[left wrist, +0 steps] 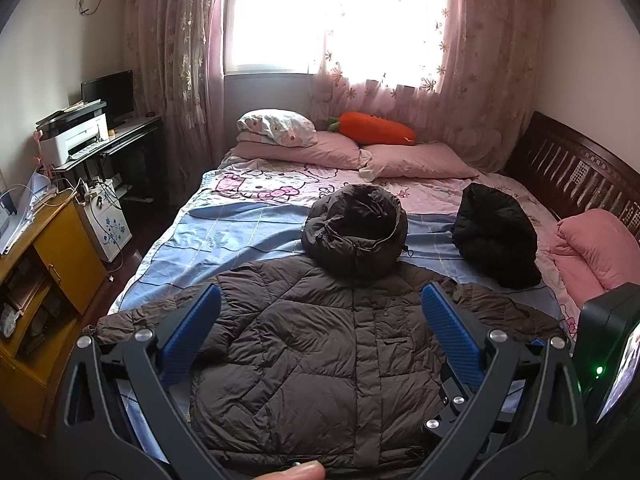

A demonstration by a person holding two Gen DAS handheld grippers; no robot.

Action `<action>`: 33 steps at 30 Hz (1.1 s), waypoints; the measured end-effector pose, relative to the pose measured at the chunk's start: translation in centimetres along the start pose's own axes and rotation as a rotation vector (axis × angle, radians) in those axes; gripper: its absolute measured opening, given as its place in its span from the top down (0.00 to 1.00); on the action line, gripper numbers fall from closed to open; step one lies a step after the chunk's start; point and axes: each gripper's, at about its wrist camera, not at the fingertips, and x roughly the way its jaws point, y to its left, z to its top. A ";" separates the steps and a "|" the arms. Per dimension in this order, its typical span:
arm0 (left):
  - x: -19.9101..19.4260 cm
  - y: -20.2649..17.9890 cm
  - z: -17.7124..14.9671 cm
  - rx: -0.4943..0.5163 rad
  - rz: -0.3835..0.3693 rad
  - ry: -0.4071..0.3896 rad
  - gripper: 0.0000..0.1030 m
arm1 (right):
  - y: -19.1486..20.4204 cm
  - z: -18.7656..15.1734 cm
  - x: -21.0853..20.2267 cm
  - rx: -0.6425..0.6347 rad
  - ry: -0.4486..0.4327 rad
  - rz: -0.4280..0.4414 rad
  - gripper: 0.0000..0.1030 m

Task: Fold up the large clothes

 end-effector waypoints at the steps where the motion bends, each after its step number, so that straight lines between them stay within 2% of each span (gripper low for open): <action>1: 0.0 0.0 0.0 0.000 0.000 0.001 0.02 | 0.0 0.0 0.0 0.001 0.001 -0.002 0.01; 33: 0.0 0.1 -0.1 0.002 0.007 0.001 0.02 | 0.8 -0.3 0.1 -0.006 0.004 0.001 0.01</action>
